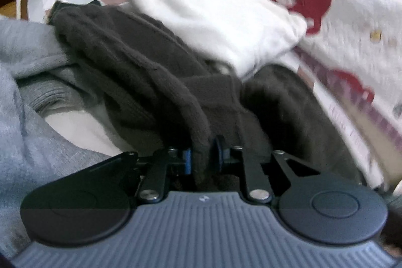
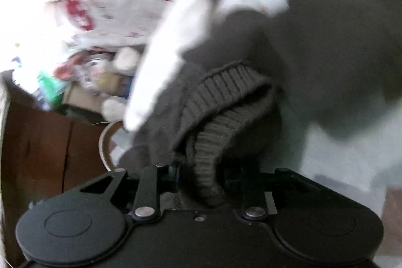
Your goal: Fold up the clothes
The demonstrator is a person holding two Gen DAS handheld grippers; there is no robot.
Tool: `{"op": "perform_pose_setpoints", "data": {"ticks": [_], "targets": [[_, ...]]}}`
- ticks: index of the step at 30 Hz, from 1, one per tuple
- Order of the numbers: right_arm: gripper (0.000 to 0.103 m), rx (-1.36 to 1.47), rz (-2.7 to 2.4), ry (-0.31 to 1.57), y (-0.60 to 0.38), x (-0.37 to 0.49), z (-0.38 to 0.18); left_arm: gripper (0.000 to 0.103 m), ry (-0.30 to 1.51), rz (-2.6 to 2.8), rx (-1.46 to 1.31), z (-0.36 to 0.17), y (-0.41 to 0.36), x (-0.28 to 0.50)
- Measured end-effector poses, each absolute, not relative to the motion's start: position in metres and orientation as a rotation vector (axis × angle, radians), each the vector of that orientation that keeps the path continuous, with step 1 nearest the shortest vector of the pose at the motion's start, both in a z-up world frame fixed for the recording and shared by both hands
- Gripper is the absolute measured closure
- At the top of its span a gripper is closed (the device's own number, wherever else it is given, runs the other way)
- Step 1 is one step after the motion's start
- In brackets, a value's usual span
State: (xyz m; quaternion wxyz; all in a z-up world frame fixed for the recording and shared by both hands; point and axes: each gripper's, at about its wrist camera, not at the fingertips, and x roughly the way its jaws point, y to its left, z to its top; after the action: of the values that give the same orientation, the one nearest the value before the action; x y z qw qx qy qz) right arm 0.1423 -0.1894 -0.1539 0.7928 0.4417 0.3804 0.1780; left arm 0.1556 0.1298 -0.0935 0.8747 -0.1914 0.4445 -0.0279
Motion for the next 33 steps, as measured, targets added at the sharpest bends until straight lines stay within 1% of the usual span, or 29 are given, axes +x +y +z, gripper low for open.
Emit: {"op": "perform_pose_setpoints", "data": {"ticks": [2, 3, 6, 7, 8, 9, 10, 11, 12, 13, 14, 15, 16, 17, 18, 21, 27, 30, 33], "targets": [[0.071, 0.959, 0.409, 0.730, -0.196, 0.141, -0.143, 0.087, 0.928, -0.039, -0.331, -0.094, 0.120, 0.156], [0.070, 0.970, 0.391, 0.723, -0.199, 0.143, -0.143, 0.087, 0.923, -0.038, -0.314, -0.093, 0.117, 0.157], [0.061, 0.880, 0.291, 0.798, -0.197, 0.151, -0.148, 0.086, 0.917, -0.044, -0.346, -0.094, 0.122, 0.157], [0.057, 0.887, 0.290, 0.816, -0.197, 0.151, -0.152, 0.082, 0.914, -0.046, -0.374, -0.094, 0.126, 0.157], [0.054, 0.894, 0.288, 0.834, -0.196, 0.151, -0.156, 0.075, 0.910, -0.051, -0.405, -0.095, 0.129, 0.157], [0.047, 0.904, 0.290, 0.841, -0.198, 0.153, -0.158, 0.067, 0.900, -0.069, -0.447, -0.096, 0.133, 0.158], [0.041, 0.904, 0.278, 0.846, -0.197, 0.154, -0.160, 0.045, 0.889, -0.095, -0.500, -0.097, 0.137, 0.158], [0.037, 0.903, 0.266, 0.852, -0.196, 0.156, -0.161, 0.031, 0.877, -0.118, -0.555, -0.099, 0.138, 0.158], [0.032, 0.894, 0.256, 0.861, -0.193, 0.155, -0.162, 0.030, 0.866, -0.135, -0.596, -0.101, 0.139, 0.159], [0.032, 0.880, 0.256, 0.869, -0.188, 0.158, -0.163, 0.031, 0.859, -0.127, -0.583, -0.101, 0.136, 0.159], [0.033, 0.868, 0.266, 0.859, -0.186, 0.158, -0.163, 0.036, 0.858, -0.118, -0.546, -0.102, 0.130, 0.160], [0.052, 0.856, 0.278, 0.847, -0.185, 0.159, -0.163, 0.044, 0.855, -0.105, -0.503, -0.102, 0.124, 0.160], [0.069, 0.847, 0.306, 0.816, -0.185, 0.159, -0.160, 0.068, 0.850, -0.093, -0.462, -0.102, 0.119, 0.161], [0.070, 0.837, 0.333, 0.784, -0.185, 0.158, -0.157, 0.087, 0.838, -0.086, -0.428, -0.100, 0.115, 0.161], [0.072, 0.804, 0.340, 0.753, -0.185, 0.156, -0.151, 0.094, 0.824, -0.082, -0.401, -0.098, 0.112, 0.161], [0.073, 0.650, 0.306, 0.709, -0.177, 0.155, -0.135, 0.096, 0.789, -0.099, -0.361, -0.093, 0.105, 0.159], [0.076, 0.546, 0.253, 0.572, -0.188, 0.140, -0.098, 0.097, 0.712, -0.170, -0.222, -0.069, 0.080, 0.141], [0.076, 0.512, 0.231, 0.506, -0.196, 0.126, -0.075, 0.097, 0.708, -0.217, -0.258, -0.045, 0.072, 0.137], [0.076, 0.498, 0.208, 0.443, -0.207, 0.111, -0.050, 0.097, 0.632, -0.268, -0.281, -0.004, 0.057, 0.133]]}}
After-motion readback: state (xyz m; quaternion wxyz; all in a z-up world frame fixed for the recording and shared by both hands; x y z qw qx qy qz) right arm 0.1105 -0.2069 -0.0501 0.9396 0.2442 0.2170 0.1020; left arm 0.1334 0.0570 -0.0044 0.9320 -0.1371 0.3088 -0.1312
